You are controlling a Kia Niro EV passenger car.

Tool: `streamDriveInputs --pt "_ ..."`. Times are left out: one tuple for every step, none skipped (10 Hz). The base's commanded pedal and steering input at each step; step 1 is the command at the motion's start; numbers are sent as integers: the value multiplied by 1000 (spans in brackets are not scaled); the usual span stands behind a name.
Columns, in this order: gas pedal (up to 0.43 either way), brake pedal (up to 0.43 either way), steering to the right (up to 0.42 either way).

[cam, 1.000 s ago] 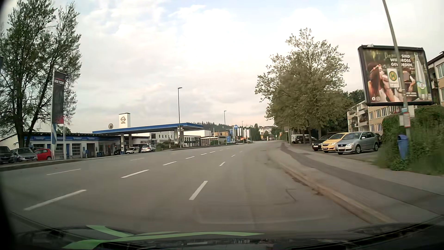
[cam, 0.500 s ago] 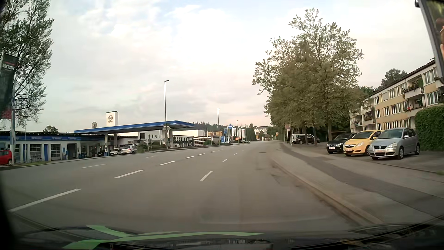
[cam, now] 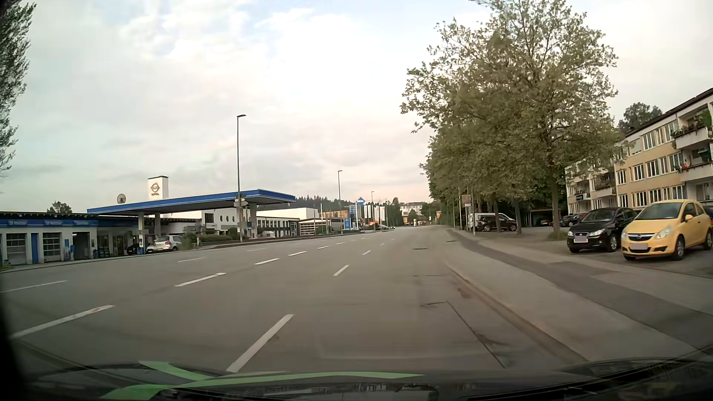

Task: Follow the waypoints while adhering to traffic rules and regulations

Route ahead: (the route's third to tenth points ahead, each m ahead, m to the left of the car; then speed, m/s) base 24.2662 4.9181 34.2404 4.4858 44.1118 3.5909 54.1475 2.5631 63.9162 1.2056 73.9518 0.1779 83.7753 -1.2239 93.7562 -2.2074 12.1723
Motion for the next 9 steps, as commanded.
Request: streamDriveInputs --pt "79 0 8" --pt "79 0 9" --pt "79 0 9" --pt "79 0 9" --pt "79 0 12" --pt "79 0 11" --pt "79 0 12" --pt "79 0 12" --pt "79 0 12"
